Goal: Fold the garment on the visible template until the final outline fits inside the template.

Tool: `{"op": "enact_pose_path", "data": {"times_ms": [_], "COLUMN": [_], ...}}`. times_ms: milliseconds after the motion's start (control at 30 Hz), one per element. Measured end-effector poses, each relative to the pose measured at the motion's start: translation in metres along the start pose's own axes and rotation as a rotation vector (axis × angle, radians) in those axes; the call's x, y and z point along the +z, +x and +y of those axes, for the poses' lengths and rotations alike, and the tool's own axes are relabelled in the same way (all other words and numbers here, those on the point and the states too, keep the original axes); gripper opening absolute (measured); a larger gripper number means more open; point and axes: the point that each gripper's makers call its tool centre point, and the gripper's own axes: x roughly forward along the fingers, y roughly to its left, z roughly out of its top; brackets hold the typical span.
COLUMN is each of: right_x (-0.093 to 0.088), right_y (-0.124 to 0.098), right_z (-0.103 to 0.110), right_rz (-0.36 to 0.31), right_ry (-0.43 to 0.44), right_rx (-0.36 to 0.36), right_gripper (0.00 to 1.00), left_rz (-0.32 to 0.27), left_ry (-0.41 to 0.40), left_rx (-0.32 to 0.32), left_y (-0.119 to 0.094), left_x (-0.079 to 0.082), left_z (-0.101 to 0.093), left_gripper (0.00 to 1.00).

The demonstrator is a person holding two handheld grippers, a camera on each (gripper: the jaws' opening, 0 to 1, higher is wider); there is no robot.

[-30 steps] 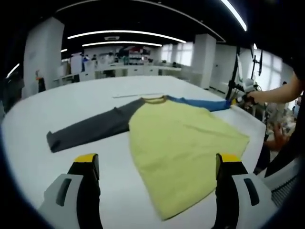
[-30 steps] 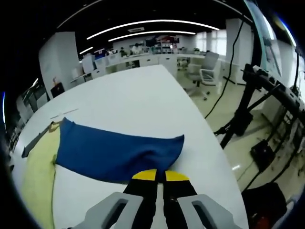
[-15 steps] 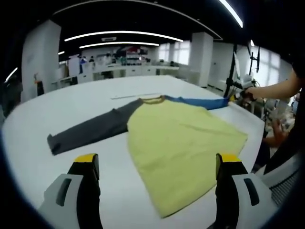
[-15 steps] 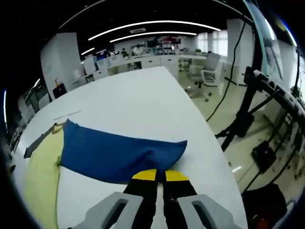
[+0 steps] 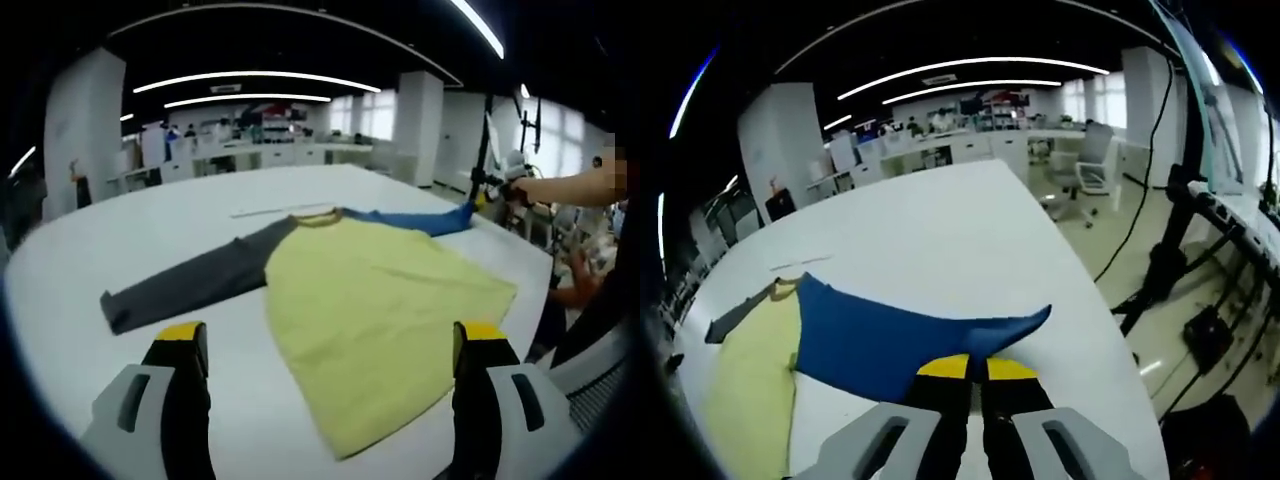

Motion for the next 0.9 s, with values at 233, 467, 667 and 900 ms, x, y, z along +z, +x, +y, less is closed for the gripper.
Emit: {"op": "enact_pose_path", "data": {"times_ms": [233, 467, 667, 900], "right_x": [0.011, 0.019, 0.025, 0.034], "right_y": [-0.001, 0.003, 0.009, 0.012], "right_z": [0.015, 0.036, 0.059, 0.084], "right_rz": [-0.026, -0.043, -0.047, -0.06], "right_ry": [0.002, 0.003, -0.017, -0.042], "right_rx": [0.019, 0.054, 0.096, 0.148], "right_gripper": [0.0, 0.0, 0.0, 0.0], "left_rz": [0.004, 0.001, -0.004, -0.014], "left_ry": [-0.008, -0.012, -0.01, -0.012], "left_rx": [-0.003, -0.005, -0.011, -0.015], "left_y": [-0.001, 0.0, 0.001, 0.0], "left_x": [-0.005, -0.006, -0.005, -0.004], "left_z": [0.001, 0.0, 0.0, -0.001], "left_gripper": [0.99, 0.99, 0.99, 0.99]}}
